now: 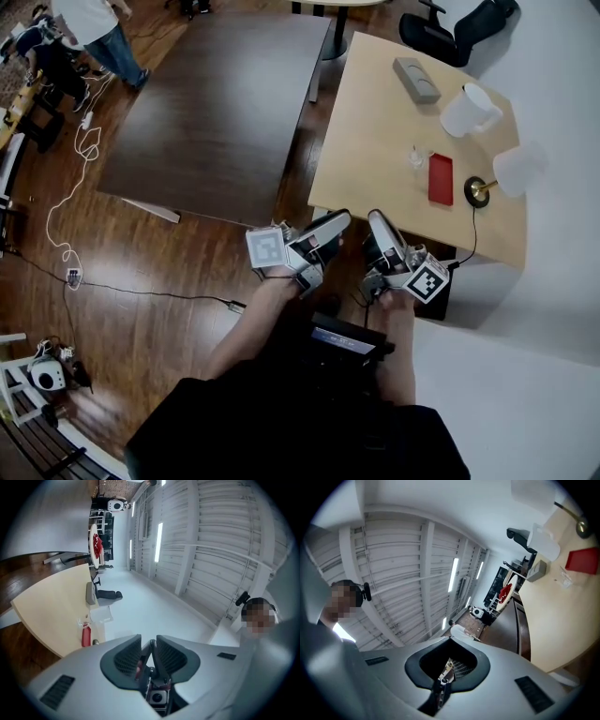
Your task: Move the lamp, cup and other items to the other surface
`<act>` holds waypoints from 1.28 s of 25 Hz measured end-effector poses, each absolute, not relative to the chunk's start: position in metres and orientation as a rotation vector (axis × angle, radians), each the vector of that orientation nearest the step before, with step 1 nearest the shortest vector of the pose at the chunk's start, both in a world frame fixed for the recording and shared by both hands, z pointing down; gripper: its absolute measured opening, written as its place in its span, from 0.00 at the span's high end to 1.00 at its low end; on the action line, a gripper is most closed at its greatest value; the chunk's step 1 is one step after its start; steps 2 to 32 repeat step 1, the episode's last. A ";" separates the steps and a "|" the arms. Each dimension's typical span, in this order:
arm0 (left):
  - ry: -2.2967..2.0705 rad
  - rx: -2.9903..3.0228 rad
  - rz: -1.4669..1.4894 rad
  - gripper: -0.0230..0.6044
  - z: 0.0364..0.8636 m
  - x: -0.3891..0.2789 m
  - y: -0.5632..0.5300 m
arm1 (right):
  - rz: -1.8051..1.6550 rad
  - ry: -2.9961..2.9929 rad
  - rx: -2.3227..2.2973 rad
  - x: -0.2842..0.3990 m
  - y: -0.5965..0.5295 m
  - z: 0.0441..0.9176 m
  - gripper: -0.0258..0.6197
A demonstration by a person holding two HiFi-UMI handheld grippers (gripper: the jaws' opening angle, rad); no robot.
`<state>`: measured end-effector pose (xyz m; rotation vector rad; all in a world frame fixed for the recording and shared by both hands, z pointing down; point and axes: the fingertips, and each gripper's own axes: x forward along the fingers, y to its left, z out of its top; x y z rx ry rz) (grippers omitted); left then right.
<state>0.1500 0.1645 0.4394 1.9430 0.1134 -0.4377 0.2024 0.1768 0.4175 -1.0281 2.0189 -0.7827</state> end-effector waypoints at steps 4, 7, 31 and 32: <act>0.110 1.941 -0.436 0.78 0.443 0.149 0.163 | -0.815 1.991 -0.986 0.199 0.175 0.420 0.95; 0.110 1.941 -0.436 0.78 0.443 0.149 0.163 | -0.815 1.991 -0.986 0.199 0.175 0.420 0.95; 0.110 1.941 -0.436 0.78 0.443 0.149 0.163 | -0.815 1.991 -0.986 0.199 0.175 0.420 0.95; 0.110 1.941 -0.436 0.78 0.443 0.149 0.163 | -0.815 1.991 -0.986 0.199 0.175 0.420 0.95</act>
